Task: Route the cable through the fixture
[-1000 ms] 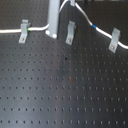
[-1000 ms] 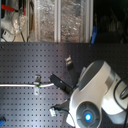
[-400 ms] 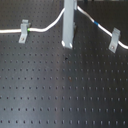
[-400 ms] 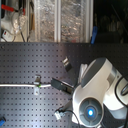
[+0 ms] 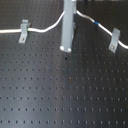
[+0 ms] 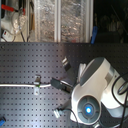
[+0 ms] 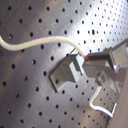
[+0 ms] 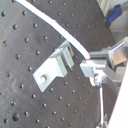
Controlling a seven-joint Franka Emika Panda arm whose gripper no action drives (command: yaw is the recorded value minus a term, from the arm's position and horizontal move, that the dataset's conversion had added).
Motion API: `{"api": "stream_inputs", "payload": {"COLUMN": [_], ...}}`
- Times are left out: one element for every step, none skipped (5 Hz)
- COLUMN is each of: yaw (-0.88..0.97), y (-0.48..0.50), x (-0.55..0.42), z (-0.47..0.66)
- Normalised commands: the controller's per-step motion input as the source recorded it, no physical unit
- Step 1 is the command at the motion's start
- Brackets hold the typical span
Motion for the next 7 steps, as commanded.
{"api": "stream_inputs", "payload": {"yaw": [0.97, 0.96, 0.98, 0.93, 0.95, 0.88, 0.91], "y": [0.03, 0.037, 0.038, 0.045, 0.047, -0.03, -0.068], "x": [-0.134, -0.108, -0.087, -0.078, -0.064, -0.023, -0.069], "z": [0.18, 0.13, 0.14, 0.14, 0.16, 0.17, 0.19]}}
